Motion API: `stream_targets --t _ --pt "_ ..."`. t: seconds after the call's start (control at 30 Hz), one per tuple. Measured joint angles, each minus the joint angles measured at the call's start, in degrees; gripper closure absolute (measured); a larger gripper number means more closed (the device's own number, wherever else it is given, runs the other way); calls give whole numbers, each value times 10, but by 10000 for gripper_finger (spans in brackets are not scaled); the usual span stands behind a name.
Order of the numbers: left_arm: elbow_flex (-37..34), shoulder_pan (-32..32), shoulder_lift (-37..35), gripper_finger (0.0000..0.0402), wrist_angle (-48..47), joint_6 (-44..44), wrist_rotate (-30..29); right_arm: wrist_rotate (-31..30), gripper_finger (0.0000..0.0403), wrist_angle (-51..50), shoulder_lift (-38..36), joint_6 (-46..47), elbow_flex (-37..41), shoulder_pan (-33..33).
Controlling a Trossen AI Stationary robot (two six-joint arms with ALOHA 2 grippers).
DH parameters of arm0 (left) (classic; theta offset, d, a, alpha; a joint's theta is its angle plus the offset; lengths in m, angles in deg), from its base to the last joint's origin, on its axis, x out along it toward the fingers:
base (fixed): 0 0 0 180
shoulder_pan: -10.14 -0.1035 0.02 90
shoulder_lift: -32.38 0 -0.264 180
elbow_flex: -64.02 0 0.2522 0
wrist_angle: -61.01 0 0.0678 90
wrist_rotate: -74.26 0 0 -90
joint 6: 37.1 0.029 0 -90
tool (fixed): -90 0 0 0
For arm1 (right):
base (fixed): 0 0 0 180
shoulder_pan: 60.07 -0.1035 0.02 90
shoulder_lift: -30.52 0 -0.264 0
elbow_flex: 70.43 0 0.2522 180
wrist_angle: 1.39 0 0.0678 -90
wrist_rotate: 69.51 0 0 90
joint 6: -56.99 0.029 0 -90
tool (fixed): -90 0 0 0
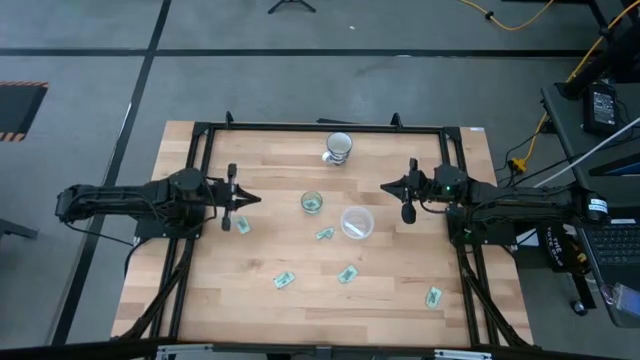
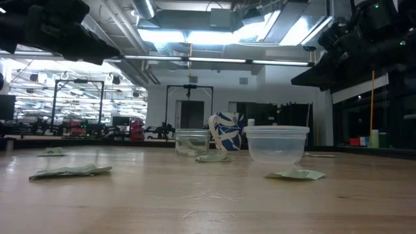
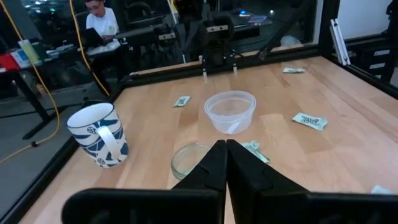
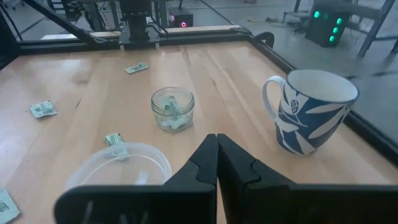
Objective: Pick and place Stevia / Truvia into bins
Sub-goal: Put the stevia packet into the transparent container
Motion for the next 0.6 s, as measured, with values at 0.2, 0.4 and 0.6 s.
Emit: stream_targets --t 0.2,0.4,0.6 --pt "0 0 -1 399 -2 0 -25 -1 398 -33 0 67 -12 0" --pt "0 -1 -1 397 -2 -10 -96 -37 398 -172 9 84 -74 0" --pt "0 -1 -1 398 3 -10 -106 -60 398 -278 69 124 -152 0"
